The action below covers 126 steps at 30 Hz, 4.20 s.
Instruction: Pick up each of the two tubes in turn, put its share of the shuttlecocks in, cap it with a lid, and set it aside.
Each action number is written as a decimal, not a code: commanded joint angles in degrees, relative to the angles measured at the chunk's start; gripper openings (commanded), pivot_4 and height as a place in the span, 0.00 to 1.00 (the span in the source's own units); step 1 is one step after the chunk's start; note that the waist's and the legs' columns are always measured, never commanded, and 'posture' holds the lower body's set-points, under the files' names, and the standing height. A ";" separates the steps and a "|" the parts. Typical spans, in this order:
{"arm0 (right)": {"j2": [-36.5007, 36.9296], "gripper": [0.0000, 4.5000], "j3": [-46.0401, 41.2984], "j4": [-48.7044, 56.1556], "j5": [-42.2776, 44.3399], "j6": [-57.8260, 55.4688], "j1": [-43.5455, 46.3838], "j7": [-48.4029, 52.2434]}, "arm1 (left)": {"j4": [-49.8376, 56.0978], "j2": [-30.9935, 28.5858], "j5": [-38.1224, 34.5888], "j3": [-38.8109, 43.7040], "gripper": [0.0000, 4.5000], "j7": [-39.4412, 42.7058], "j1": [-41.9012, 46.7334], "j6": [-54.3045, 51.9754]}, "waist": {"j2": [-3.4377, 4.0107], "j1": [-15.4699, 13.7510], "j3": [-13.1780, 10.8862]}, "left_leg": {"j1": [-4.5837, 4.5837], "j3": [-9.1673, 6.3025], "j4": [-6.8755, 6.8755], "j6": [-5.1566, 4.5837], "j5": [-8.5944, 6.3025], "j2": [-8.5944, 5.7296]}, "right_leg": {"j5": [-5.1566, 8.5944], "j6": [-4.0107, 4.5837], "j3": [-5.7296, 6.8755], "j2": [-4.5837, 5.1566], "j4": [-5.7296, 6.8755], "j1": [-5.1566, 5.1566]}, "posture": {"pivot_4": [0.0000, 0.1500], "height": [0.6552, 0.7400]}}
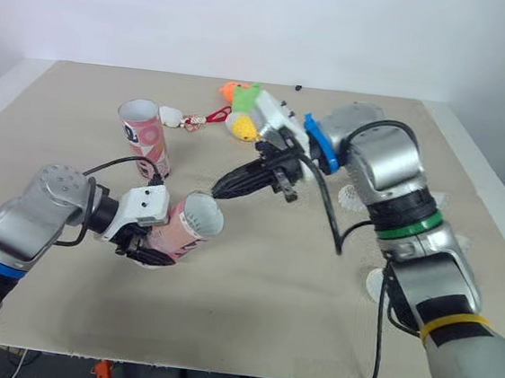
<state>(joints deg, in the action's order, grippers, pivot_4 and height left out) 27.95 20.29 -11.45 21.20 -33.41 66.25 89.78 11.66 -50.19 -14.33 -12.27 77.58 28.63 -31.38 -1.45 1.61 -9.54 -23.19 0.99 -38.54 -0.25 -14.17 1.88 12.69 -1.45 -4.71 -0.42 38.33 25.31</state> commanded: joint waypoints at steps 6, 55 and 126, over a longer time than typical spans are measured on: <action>13.50 0.01 -10.67 13.49 2.82 -3.21 -8.74 -4.11 | 1.11 6.09 -5.31 3.91 0.67 -3.07 0.91 4.66 | -0.03 -0.28 -0.06 | -0.17 -0.18 0.01 -0.01 -0.02 -0.09 | 0.00 0.06 0.15 0.12 -0.10 0.02 | 1.00 0.91; 34.17 0.11 -3.18 -12.95 -26.31 31.97 -27.87 1.05 | -25.11 29.33 -0.98 -0.83 0.67 -7.11 -2.20 32.55 | 0.09 -0.05 -0.10 | 0.89 0.56 -0.04 -0.07 -0.02 -0.29 | -0.10 -0.62 -0.58 0.26 -0.20 -0.83 | 1.00 0.91; 5.30 0.01 15.53 -4.95 -18.62 43.34 15.07 2.72 | -29.78 26.27 0.24 -3.73 0.67 -1.50 -0.86 25.26 | 0.13 1.08 -0.04 | 0.88 0.37 0.08 -0.33 -0.15 -0.12 | 0.07 -0.29 -0.18 0.25 -0.22 -0.80 | 1.00 0.91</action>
<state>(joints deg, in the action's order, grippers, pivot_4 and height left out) 33.30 36.40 -17.75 2.96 9.05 81.30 90.50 -15.91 -22.64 -16.69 -14.28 76.39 29.87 -4.23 -1.32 2.69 -9.58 -22.30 1.36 -38.45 -0.58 -14.31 1.77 12.75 -1.74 -4.89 -0.17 38.12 24.52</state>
